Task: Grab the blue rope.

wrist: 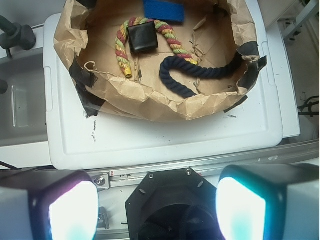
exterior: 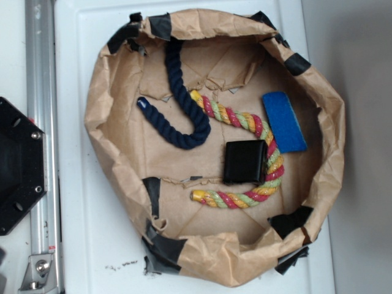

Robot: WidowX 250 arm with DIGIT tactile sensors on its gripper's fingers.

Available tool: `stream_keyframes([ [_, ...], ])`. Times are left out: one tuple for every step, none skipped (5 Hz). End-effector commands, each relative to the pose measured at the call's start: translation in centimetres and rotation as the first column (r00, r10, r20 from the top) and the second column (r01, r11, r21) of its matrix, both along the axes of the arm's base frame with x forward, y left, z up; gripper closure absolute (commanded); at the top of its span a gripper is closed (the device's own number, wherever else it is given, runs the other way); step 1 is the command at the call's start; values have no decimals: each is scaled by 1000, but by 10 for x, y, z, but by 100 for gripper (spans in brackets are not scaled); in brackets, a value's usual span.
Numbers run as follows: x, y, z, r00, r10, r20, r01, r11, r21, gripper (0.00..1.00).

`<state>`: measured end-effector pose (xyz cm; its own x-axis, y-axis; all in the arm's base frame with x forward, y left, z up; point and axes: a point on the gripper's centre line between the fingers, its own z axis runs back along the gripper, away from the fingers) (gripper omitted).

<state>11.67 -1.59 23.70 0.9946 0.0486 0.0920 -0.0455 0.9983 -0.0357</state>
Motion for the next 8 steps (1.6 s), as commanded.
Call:
stream_keyframes([
  [0, 0, 0, 1000, 0, 0, 0, 1000, 0, 0],
  [48, 17, -20, 999, -37, -18, 37, 999, -32, 0],
  [69, 25, -39, 991, -129, -36, 130, 991, 42, 0],
  [97, 33, -84, 929, -371, -21, 371, 928, 25, 0],
  [109, 35, -104, 809, -588, -20, 588, 806, 71, 0],
  [124, 50, -119, 701, -713, -22, 711, 696, 103, 0],
  [134, 71, -133, 702, -711, -43, 711, 696, 102, 0],
  [130, 89, -146, 712, -698, -79, 703, 706, 92, 0],
])
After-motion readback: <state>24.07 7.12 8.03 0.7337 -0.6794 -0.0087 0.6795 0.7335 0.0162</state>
